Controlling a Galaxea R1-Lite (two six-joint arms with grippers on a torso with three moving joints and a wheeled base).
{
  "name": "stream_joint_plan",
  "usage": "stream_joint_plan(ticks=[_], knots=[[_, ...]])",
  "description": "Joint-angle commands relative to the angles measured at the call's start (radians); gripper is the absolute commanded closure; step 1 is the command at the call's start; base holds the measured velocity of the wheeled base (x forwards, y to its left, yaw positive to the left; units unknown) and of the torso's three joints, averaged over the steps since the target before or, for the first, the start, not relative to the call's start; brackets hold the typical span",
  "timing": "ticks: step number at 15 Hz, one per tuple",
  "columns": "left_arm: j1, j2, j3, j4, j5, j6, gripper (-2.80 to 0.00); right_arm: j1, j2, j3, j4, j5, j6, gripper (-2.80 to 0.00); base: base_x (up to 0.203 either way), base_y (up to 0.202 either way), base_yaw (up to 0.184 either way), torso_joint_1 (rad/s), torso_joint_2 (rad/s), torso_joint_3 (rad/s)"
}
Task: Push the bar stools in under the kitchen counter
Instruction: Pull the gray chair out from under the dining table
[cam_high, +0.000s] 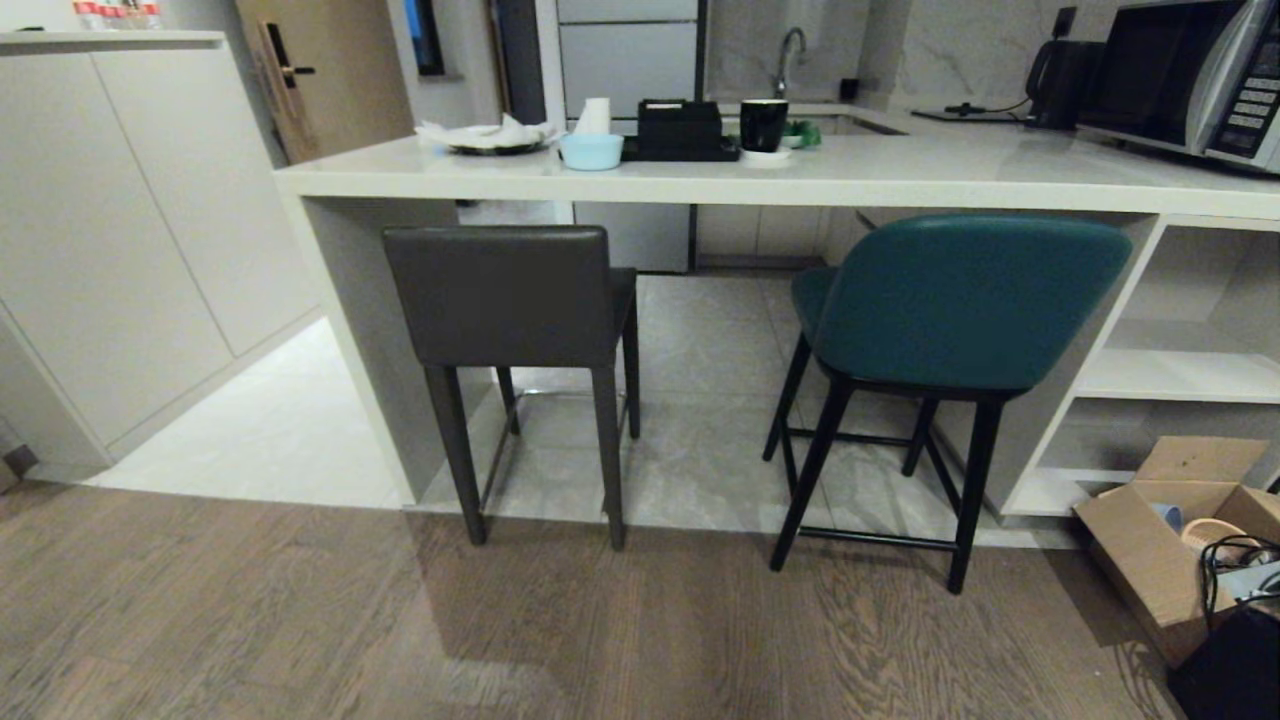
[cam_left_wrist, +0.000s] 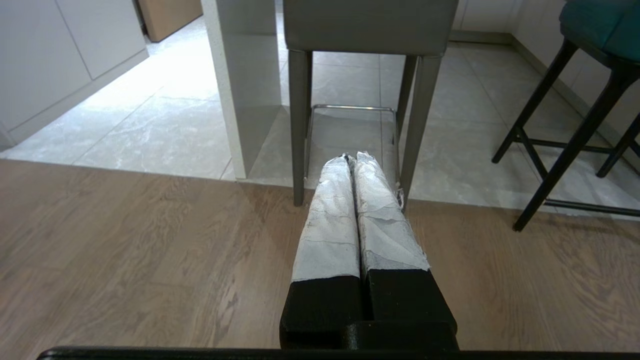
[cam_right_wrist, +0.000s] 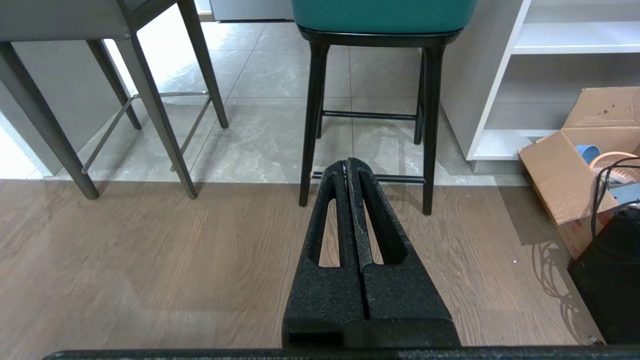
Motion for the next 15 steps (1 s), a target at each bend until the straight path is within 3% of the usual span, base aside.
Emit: stream_joint_plan(ticks=[1, 13, 15], knots=[[0.0, 0.001, 0.018, -0.001, 0.0, 0.0, 0.0, -0.001, 0.001, 0.0, 0.0, 0.001, 0.0, 0.0, 0.0, 0.0, 0.0, 0.0, 0.0, 0.0], [0.001, 0.001, 0.018, -0.001, 0.001, -0.003, 0.0, 0.001, 0.001, 0.0, 0.0, -0.001, 0.0, 0.0, 0.0, 0.0, 0.0, 0.0, 0.0, 0.0], [0.001, 0.001, 0.018, -0.001, 0.002, -0.005, 0.0, 0.001, 0.001, 0.0, 0.0, -0.001, 0.0, 0.0, 0.158, 0.0, 0.002, 0.003, 0.0, 0.006]])
